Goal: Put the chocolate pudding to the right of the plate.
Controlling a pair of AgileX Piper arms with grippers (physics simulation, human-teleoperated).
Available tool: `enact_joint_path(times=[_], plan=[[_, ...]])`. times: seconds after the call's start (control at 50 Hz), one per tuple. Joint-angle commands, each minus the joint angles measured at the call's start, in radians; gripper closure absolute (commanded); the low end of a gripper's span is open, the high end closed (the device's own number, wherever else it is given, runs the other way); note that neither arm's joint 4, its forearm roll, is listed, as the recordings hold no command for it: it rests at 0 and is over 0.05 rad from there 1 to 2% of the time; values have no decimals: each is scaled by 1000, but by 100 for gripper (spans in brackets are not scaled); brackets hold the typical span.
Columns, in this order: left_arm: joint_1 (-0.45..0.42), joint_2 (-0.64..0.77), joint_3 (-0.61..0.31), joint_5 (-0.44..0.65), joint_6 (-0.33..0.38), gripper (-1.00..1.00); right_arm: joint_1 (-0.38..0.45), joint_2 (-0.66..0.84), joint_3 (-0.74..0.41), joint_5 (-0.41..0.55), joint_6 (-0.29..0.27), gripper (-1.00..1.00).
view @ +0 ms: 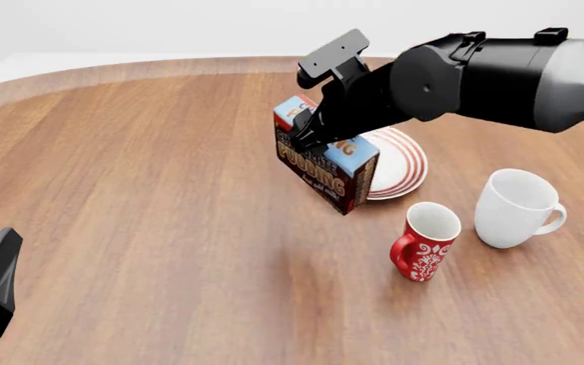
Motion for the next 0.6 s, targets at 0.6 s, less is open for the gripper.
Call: enact_joint_path(times=[0.6], plan=[[0,0,0,0,0,-100,-419,105,-372,129,-86,100]])
